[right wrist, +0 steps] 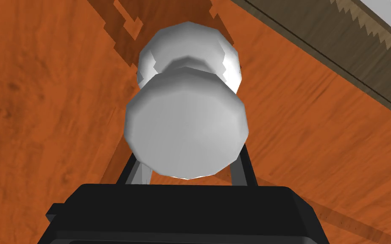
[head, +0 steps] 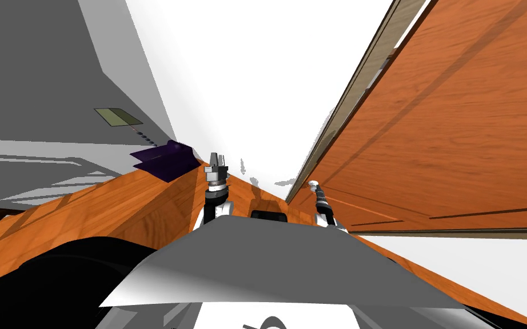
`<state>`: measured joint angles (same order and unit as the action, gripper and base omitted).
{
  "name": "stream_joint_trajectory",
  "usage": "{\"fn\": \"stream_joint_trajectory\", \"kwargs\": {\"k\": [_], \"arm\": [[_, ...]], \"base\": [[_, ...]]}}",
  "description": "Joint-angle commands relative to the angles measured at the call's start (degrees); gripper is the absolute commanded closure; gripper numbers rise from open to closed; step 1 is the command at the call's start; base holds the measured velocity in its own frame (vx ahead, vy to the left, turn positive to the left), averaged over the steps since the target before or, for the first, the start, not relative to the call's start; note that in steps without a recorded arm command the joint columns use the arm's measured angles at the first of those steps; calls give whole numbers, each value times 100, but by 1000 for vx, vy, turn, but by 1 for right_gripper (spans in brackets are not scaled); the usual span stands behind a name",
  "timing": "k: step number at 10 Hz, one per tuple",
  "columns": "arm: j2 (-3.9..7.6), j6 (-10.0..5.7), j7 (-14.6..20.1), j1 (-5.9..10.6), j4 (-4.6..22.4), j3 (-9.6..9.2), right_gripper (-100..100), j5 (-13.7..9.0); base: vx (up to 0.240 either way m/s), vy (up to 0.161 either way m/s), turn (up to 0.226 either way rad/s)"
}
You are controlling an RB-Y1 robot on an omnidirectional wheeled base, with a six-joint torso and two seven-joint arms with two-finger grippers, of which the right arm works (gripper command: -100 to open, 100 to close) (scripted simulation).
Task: Pull the door open
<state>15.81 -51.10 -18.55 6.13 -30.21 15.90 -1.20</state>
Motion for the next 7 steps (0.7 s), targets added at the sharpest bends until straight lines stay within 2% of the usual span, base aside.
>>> {"fn": "stream_joint_trajectory", "kwargs": {"k": [1,7], "arm": [[-75,0,215,7,27,-41,100,-8],[-66,10,1114,9,50,-3,100,-202]], "base": [[-37,-17,40],[-35,-14,59]]}}
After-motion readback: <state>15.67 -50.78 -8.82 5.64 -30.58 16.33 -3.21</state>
